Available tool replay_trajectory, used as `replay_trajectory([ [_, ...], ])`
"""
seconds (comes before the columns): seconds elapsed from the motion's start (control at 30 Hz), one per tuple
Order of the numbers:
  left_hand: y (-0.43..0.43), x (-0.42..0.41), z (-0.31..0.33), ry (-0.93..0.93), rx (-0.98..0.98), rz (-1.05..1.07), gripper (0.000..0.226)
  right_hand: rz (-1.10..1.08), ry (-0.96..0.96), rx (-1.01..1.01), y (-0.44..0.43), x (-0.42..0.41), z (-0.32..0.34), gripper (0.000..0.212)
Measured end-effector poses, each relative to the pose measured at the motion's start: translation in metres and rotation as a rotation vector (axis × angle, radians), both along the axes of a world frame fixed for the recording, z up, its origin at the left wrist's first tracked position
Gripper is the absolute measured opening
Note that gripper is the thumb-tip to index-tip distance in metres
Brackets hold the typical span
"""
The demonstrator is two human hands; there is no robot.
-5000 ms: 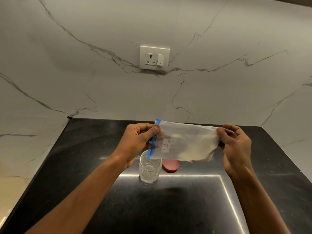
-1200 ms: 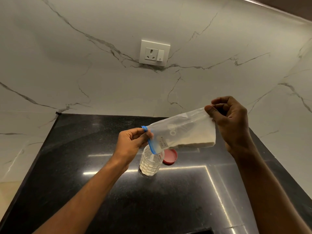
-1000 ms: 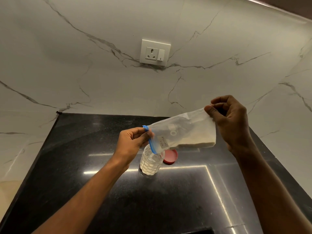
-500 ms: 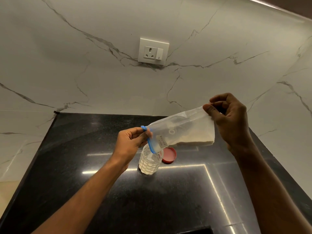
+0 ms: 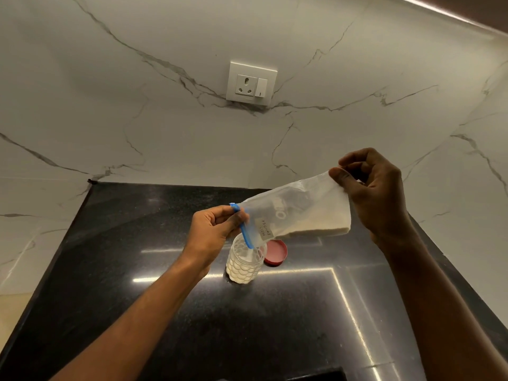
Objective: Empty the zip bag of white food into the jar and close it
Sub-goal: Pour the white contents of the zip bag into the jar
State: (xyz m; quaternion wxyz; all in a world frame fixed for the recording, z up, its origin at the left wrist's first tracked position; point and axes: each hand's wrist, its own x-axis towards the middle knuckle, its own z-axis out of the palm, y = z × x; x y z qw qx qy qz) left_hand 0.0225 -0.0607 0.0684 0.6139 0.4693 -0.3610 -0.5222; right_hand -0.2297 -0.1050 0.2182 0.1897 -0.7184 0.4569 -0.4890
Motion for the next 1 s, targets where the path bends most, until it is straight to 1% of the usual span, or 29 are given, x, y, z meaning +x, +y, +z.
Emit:
replay_trajectory([
  [0.07,0.0,0.0,-0.002,-0.006,0.001,0.003,0.023,0.003,-0.022,0.001,0.001,0.0,0.001,0.026],
  [0.13,0.0,0.001,-0.003,-0.006,0.004,0.003,0.023,0.008,0.005,0.005,0.001,0.0,0.0,0.026],
  [0.33,-0.001,-0.001,-0.004,-0.003,0.008,0.006,0.023,-0.004,-0.016,0.017,0.002,-0.001,0.002,0.025],
  [0.43,-0.002,-0.002,0.0,0.002,-0.005,0.002,0.019,0.015,-0.074,0.034,0.003,-0.002,0.004,0.023],
  [0.53,-0.005,-0.002,0.003,-0.003,-0.009,-0.004,0.019,0.029,-0.062,0.054,0.003,0.0,0.002,0.022],
  [0.67,-0.007,0.0,0.006,-0.012,0.003,0.021,0.018,0.027,-0.101,0.068,0.002,-0.001,0.002,0.02],
  [0.9,-0.003,-0.002,0.004,-0.007,0.004,-0.002,0.02,0.033,-0.136,0.08,0.003,0.0,0.001,0.021],
  [1.0,-0.001,-0.003,0.004,0.007,-0.001,-0.017,0.026,0.042,-0.142,0.076,0.003,0.0,0.004,0.02],
])
